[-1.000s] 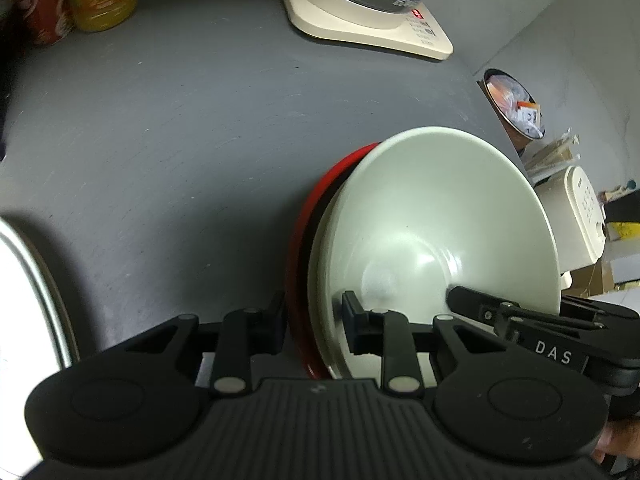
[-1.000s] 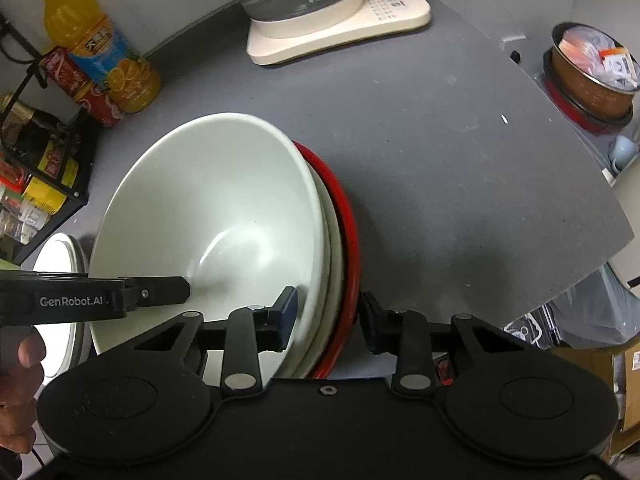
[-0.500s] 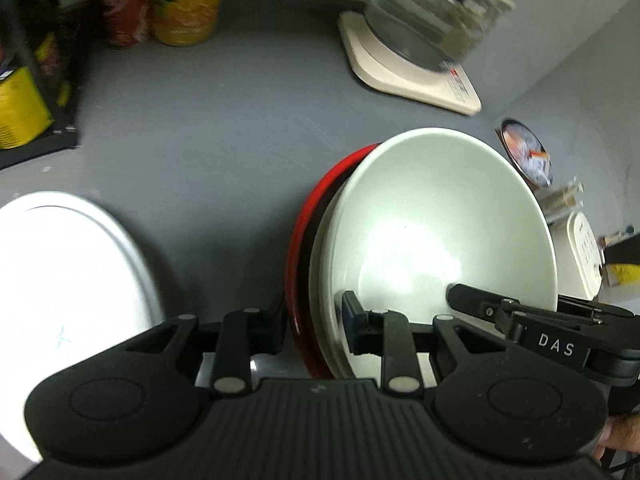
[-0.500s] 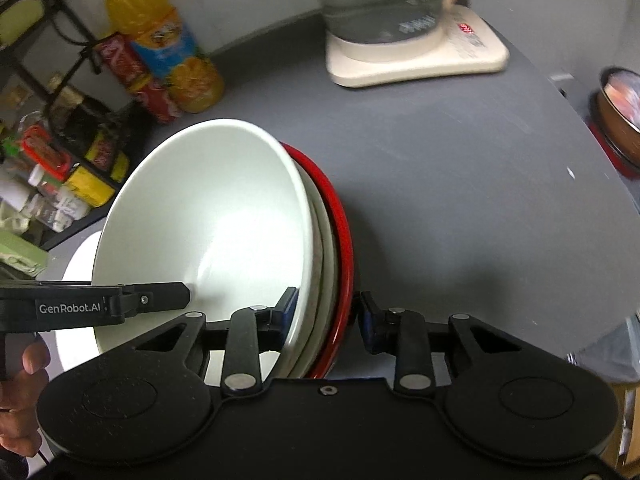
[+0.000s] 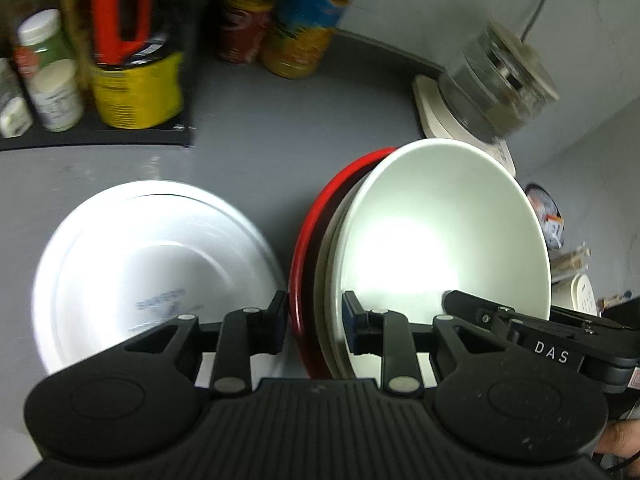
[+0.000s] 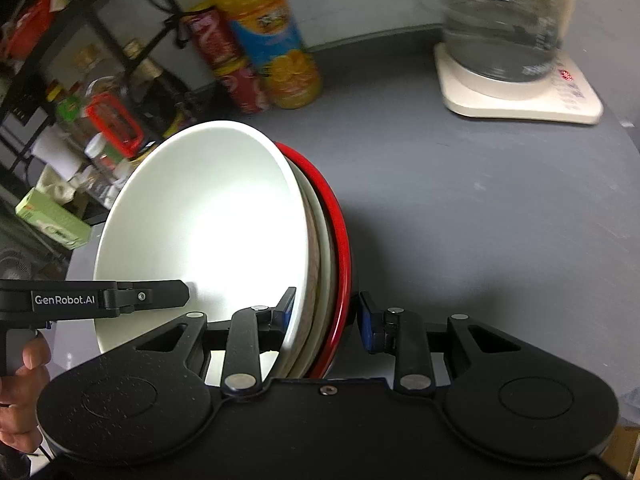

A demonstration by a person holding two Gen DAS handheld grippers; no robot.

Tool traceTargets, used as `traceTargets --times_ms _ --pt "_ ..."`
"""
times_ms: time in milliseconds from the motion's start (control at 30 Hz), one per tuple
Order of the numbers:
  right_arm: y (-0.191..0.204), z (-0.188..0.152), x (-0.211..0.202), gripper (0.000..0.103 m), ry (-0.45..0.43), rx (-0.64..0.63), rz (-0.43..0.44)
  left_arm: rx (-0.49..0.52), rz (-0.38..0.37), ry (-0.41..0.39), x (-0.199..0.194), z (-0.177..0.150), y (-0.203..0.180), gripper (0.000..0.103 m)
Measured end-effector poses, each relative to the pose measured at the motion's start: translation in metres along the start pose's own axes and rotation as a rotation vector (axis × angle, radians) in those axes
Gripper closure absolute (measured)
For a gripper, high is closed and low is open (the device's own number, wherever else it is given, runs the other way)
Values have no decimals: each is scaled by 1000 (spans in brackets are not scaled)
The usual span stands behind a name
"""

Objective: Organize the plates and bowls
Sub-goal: 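Carry the bowl stack with both grippers and lower it onto the plates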

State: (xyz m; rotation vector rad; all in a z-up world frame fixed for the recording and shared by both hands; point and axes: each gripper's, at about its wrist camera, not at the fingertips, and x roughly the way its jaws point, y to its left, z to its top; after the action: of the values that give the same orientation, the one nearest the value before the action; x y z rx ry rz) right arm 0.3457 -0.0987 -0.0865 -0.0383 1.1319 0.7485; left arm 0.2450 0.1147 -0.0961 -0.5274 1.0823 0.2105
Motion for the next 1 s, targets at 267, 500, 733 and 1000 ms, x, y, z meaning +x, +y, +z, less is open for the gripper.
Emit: traceTargets --times_ms 267,500,733,1000 --pt "44 6 12 73 13 -57 45 -70 27 -47 -29 -3 45 76" --pt "75 5 31 73 43 -74 68 -109 52 -54 -43 -7 81 76" --pt "98 1 46 73 69 -75 70 -130 65 -39 -48 -8 110 76" --pt "109 -7 59 73 100 -49 60 -136 70 -5 -45 -6 132 76"
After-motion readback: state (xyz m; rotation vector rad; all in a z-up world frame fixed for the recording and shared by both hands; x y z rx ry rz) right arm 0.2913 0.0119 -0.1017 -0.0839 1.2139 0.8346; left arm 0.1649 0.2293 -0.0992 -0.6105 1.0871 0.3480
